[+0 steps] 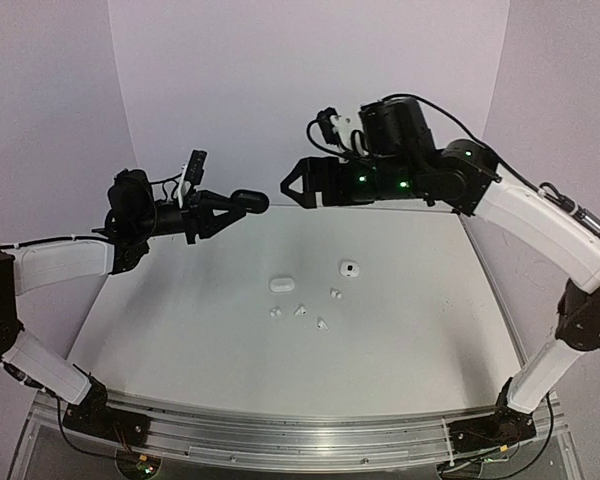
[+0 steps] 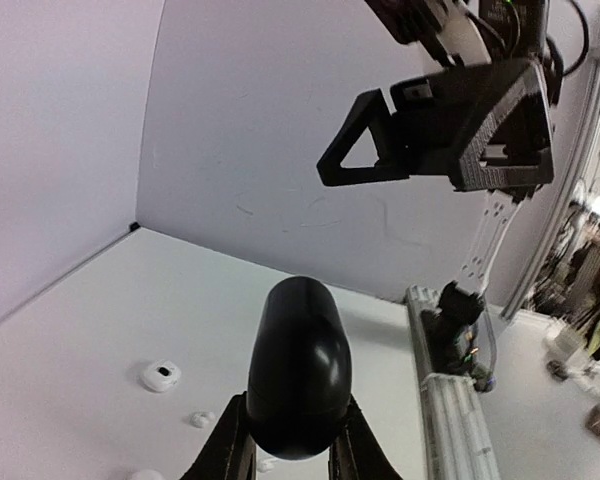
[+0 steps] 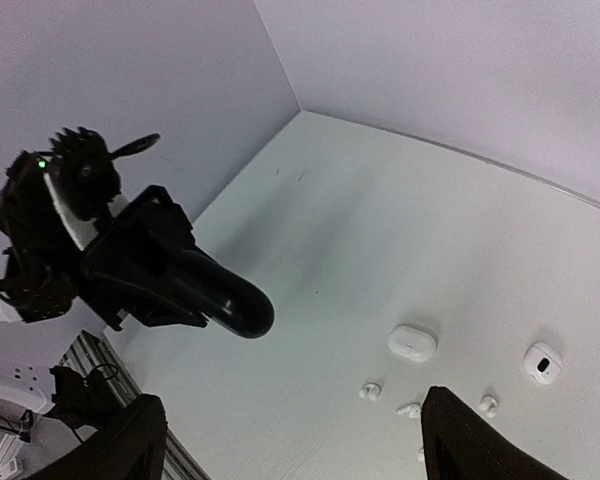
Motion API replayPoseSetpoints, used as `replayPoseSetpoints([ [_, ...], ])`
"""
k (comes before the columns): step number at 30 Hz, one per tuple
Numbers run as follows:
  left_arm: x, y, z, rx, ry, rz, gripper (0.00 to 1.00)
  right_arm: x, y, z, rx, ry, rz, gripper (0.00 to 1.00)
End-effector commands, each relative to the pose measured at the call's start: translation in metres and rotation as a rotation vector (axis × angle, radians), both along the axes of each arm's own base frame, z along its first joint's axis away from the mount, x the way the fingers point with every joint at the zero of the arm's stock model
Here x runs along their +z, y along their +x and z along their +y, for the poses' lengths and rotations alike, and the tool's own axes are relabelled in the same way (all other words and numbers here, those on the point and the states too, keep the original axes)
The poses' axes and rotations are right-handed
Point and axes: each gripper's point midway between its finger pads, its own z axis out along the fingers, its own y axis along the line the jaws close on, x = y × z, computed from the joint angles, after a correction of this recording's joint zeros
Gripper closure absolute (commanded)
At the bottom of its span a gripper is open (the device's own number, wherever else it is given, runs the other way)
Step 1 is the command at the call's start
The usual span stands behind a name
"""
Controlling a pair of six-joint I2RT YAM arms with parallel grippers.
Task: Insert the wireless bluetooth earbuds into the charging case
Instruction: Pass from the left arm to the right
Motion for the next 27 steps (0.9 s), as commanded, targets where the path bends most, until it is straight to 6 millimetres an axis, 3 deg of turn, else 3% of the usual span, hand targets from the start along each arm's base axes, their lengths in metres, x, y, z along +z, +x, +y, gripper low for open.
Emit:
replayPoseSetpoints([
  [1,0.058,-0.026,0.003,-0.191,-0.168,0.139,1.00,0.058,-0.025,0.004,0.183,0.229,-0.187,0.07],
  [8,0.076,-0.034,0.003,-0.230,-0.209,0.137,1.00,0.069,-0.025,0.045,0.325,0.330,-0.271,0.09],
  [15,0.080,-0.041,0.004,-0.243,-0.218,0.111,1.00,0.059,-0.010,0.061,0.345,0.358,-0.239,0.19],
  [20,0.082,-0.043,0.004,-0.245,-0.220,0.101,1.00,0.053,-0.018,0.074,0.430,0.373,-0.206,0.44],
  [27,0.082,-0.045,0.004,-0.251,-0.218,0.093,1.00,0.050,-0.022,0.076,0.456,0.374,-0.193,0.79],
])
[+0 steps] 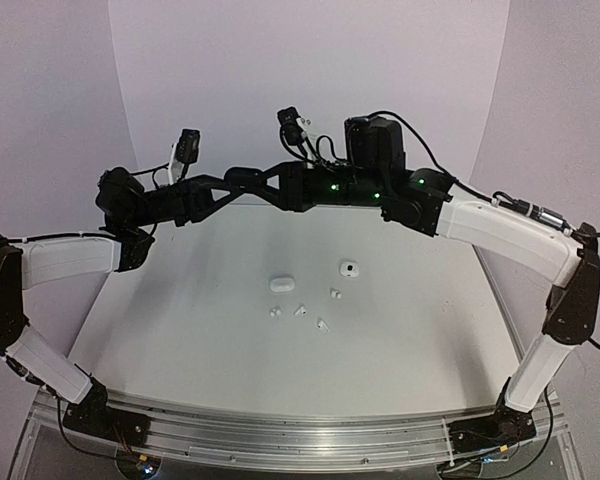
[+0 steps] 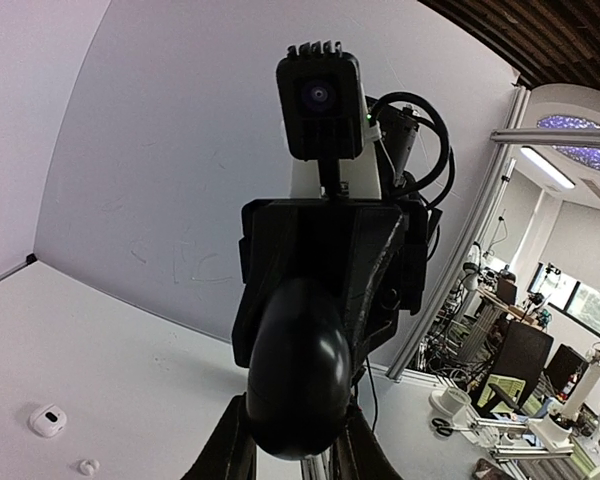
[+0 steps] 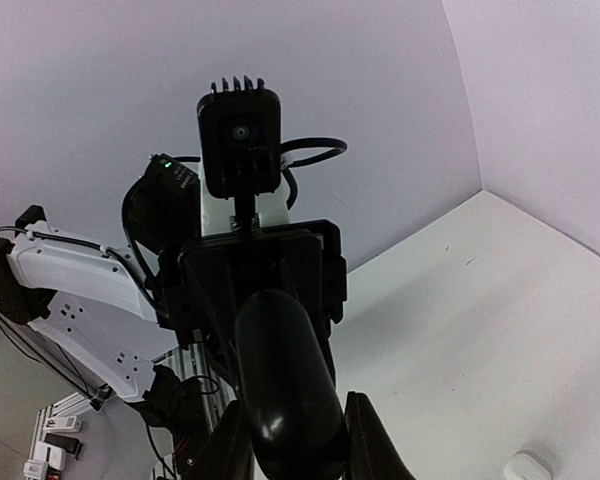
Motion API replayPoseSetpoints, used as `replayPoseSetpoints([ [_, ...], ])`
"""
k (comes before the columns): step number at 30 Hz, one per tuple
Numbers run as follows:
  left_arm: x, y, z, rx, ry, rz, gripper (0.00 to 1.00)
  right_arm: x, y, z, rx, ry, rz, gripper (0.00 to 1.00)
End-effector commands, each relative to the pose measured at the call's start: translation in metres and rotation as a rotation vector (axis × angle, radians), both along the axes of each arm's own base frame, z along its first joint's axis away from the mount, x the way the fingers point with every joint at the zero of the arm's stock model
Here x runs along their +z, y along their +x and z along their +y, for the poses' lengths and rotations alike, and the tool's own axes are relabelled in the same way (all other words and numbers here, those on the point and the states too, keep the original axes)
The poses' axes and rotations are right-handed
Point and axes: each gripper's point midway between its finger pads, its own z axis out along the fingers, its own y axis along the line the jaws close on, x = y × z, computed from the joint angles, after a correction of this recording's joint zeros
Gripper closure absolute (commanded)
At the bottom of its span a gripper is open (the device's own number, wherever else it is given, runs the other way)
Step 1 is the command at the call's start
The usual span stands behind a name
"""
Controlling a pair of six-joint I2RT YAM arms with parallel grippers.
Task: Insert the wireless bluetooth earbuds into the charging case
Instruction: Pass from the left arm to the right, then place the charging case with the earbuds at the center of the board.
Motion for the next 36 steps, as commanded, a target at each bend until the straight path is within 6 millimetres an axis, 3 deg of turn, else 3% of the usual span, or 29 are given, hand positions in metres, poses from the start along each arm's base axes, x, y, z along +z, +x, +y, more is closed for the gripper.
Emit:
replayPoseSetpoints([
  [1,0.025,-0.014,0.004,-0.021,-0.042,-0.100,1.00,0.033,-0.008,0.003,0.050,0.079,-0.051,0.84],
  [4,0.025,-0.014,0.004,-0.022,-0.041,-0.102,1.00,0.033,-0.007,0.003,0.049,0.080,-0.052,1.00],
  [8,0.019,-0.009,0.003,-0.002,-0.027,-0.080,0.99,0.038,-0.003,-0.004,0.032,0.088,-0.057,1.00],
  [9,0.016,-0.005,0.002,0.015,-0.020,-0.065,0.94,0.039,0.001,-0.006,0.016,0.091,-0.051,1.00],
  [12,0.002,0.010,0.000,0.100,0.018,-0.028,0.37,0.041,0.018,-0.023,-0.038,0.100,-0.017,1.00],
  [13,-0.004,0.016,0.000,0.131,0.039,-0.028,0.12,0.037,0.025,-0.031,-0.059,0.096,0.006,1.00],
  [14,-0.011,0.021,0.000,0.168,0.064,-0.036,0.03,0.034,0.033,-0.042,-0.087,0.085,0.029,1.00],
  [16,-0.023,0.035,0.003,0.270,0.119,-0.078,0.01,0.020,0.057,-0.071,-0.154,0.048,0.085,1.00],
  [18,-0.036,0.044,0.008,0.345,0.173,-0.105,0.01,-0.007,0.086,-0.111,-0.215,-0.010,0.176,1.00],
  [21,-0.043,0.041,0.011,0.366,0.210,-0.168,0.01,-0.071,0.125,-0.177,-0.320,-0.139,0.368,1.00],
  [23,-0.046,0.037,0.011,0.356,0.220,-0.184,0.00,-0.119,0.142,-0.221,-0.372,-0.220,0.505,1.00],
  [26,-0.050,0.035,0.011,0.347,0.229,-0.182,0.01,-0.174,0.165,-0.288,-0.442,-0.284,0.663,1.00],
  [34,-0.060,0.046,0.008,0.360,0.273,-0.175,0.01,-0.272,0.200,-0.382,-0.498,-0.320,0.878,1.00],
  [36,-0.063,0.049,0.007,0.358,0.281,-0.162,0.01,-0.293,0.206,-0.391,-0.487,-0.325,0.916,1.00],
])
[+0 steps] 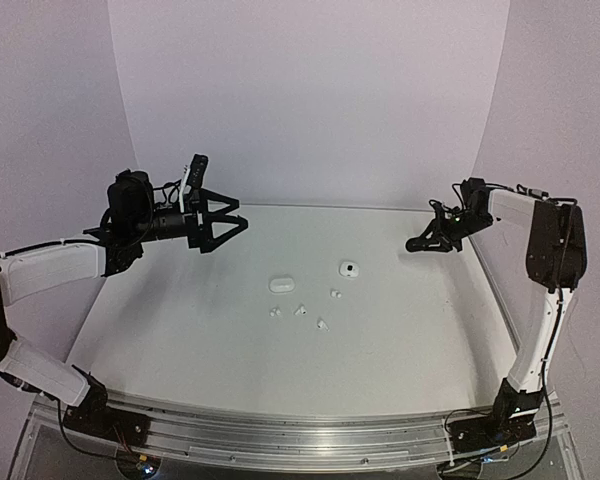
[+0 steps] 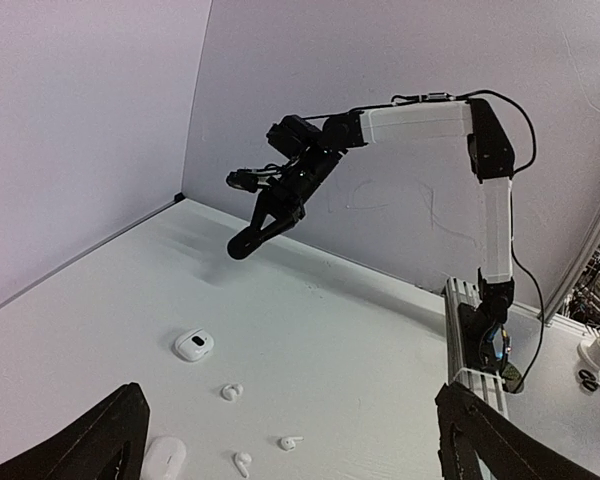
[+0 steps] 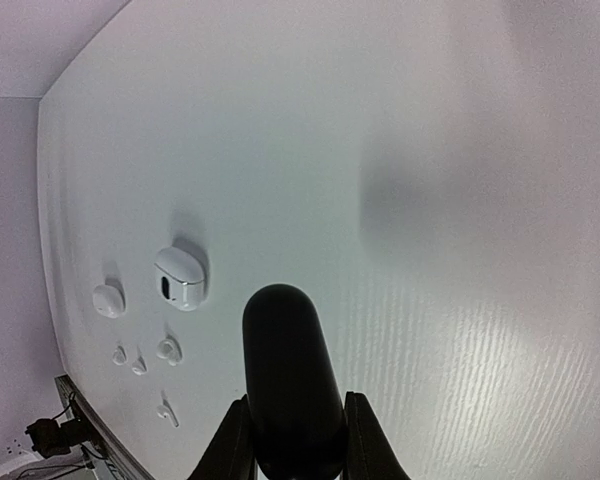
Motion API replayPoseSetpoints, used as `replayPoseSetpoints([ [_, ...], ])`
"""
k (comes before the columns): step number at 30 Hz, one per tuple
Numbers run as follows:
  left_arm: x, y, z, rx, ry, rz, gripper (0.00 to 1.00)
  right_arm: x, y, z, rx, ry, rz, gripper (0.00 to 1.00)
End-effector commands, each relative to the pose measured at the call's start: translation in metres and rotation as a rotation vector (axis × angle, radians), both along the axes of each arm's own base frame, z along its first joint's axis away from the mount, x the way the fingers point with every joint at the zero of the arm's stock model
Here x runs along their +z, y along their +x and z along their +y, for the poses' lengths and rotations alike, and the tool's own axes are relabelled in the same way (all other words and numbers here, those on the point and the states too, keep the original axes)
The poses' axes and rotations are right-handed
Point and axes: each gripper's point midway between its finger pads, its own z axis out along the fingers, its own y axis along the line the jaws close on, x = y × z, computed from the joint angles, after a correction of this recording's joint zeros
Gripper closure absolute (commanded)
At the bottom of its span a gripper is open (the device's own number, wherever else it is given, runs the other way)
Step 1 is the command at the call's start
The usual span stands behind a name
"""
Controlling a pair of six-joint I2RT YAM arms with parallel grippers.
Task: Insert the wireless bluetooth earbuds into the charging case
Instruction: Place the charging case with the earbuds at the center of the board.
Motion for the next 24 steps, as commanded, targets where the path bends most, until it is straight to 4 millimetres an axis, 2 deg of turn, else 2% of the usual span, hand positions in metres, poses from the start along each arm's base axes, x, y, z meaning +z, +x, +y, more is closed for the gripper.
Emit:
replayPoseSetpoints([
  [1,0.003,0.009,-0.001,0.016,0.018,-0.020,0.01,-0.024,0.007,-0.011,0.067,0.064,0.055,1.00],
  [6,-0.002,0.015,-0.005,0.015,0.031,0.002,0.01,-0.051,0.015,-0.010,0.147,0.070,0.095,1.00],
  [8,-0.004,0.017,-0.006,0.014,0.037,0.002,0.01,-0.063,0.013,-0.010,0.178,0.066,0.121,0.98],
  [14,-0.010,0.021,-0.008,0.012,0.048,0.014,0.01,-0.086,0.003,-0.014,0.223,0.068,0.183,0.82],
  [19,-0.012,0.023,-0.010,0.009,0.052,0.023,0.02,-0.096,0.007,-0.025,0.205,0.042,0.199,0.64],
  [24,-0.014,0.024,-0.010,0.009,0.054,0.029,0.02,-0.103,0.017,-0.030,0.182,0.012,0.203,0.59],
])
